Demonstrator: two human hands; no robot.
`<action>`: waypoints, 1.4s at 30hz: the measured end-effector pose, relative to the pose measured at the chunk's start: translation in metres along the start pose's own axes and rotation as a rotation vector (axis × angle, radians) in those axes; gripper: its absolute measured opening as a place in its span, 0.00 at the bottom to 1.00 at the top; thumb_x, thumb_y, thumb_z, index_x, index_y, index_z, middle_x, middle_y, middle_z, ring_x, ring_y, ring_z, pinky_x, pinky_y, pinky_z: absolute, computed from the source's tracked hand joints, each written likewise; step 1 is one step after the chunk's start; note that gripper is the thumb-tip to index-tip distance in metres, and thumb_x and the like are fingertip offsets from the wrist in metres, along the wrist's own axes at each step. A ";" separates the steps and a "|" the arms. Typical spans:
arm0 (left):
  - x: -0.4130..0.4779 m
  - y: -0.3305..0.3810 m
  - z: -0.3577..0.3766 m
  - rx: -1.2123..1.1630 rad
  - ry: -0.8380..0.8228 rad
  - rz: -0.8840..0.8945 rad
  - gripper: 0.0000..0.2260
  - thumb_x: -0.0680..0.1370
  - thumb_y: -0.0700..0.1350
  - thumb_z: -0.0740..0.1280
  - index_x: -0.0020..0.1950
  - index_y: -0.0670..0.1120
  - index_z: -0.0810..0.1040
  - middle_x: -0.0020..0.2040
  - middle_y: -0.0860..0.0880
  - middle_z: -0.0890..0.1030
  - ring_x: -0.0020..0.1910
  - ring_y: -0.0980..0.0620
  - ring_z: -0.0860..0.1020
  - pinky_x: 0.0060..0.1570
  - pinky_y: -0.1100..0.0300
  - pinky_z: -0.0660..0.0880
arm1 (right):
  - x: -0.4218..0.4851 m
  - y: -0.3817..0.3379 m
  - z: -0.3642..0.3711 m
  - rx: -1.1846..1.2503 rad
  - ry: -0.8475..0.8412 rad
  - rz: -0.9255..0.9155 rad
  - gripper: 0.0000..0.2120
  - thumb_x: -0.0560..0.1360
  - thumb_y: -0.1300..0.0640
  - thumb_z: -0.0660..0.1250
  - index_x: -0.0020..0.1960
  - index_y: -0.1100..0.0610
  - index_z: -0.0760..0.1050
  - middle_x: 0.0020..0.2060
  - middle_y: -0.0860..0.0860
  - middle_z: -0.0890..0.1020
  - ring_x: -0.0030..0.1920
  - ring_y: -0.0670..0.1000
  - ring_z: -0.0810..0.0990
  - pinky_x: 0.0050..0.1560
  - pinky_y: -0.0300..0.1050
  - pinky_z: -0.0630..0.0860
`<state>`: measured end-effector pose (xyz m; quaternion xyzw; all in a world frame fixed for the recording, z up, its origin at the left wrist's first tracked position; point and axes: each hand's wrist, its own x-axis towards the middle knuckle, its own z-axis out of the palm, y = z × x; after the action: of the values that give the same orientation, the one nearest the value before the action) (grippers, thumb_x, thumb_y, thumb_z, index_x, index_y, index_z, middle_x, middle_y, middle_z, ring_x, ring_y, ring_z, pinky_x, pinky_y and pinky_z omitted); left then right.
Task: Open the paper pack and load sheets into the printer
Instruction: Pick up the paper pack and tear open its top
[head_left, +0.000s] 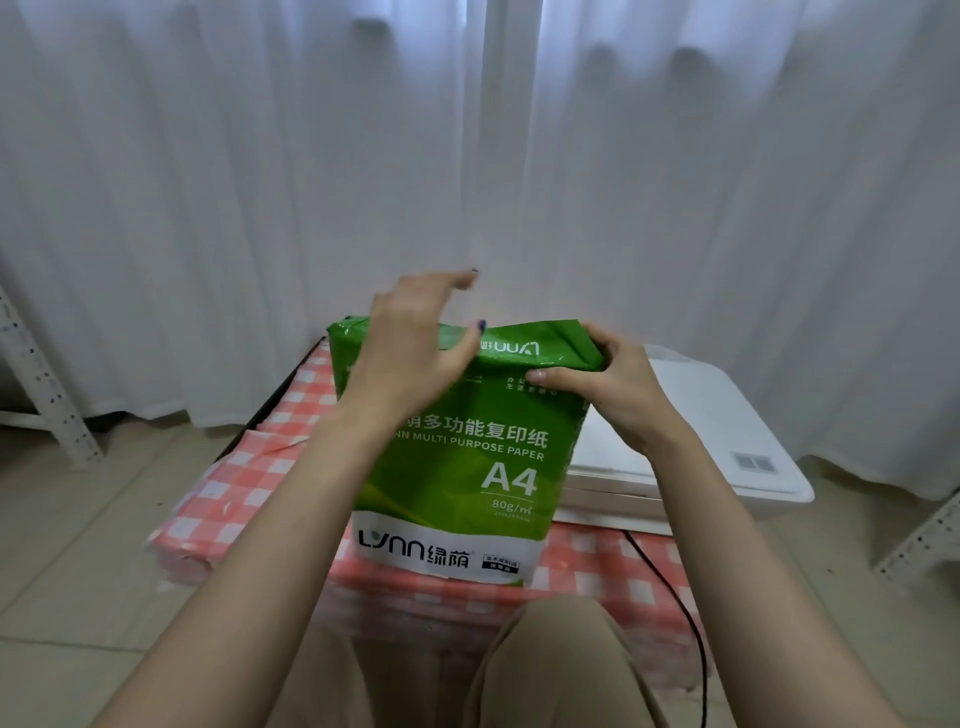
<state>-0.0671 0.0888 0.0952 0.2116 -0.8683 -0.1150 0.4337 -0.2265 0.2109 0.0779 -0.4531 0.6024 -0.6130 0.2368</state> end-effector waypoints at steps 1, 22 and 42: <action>0.005 0.006 0.004 0.065 -0.110 0.043 0.18 0.76 0.49 0.64 0.65 0.47 0.74 0.63 0.50 0.78 0.64 0.51 0.73 0.66 0.56 0.61 | 0.000 -0.001 -0.001 -0.014 -0.011 0.001 0.16 0.65 0.68 0.75 0.47 0.52 0.79 0.41 0.50 0.84 0.43 0.47 0.84 0.45 0.42 0.81; -0.004 0.029 0.011 0.054 -0.057 -0.134 0.07 0.76 0.45 0.64 0.52 0.45 0.75 0.43 0.50 0.74 0.42 0.49 0.76 0.42 0.56 0.74 | 0.000 -0.015 -0.013 -0.102 -0.227 0.041 0.14 0.69 0.68 0.71 0.50 0.53 0.79 0.43 0.51 0.84 0.44 0.46 0.83 0.46 0.39 0.80; -0.018 0.064 0.025 -0.795 -0.202 -0.840 0.12 0.76 0.45 0.64 0.37 0.43 0.82 0.34 0.45 0.85 0.33 0.51 0.84 0.31 0.66 0.78 | -0.014 -0.013 -0.009 -0.139 -0.087 0.015 0.16 0.77 0.54 0.56 0.56 0.54 0.80 0.56 0.49 0.82 0.57 0.45 0.79 0.60 0.43 0.73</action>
<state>-0.0948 0.1546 0.0919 0.3466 -0.6373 -0.6134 0.3123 -0.2240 0.2298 0.0881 -0.4901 0.6361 -0.5476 0.2350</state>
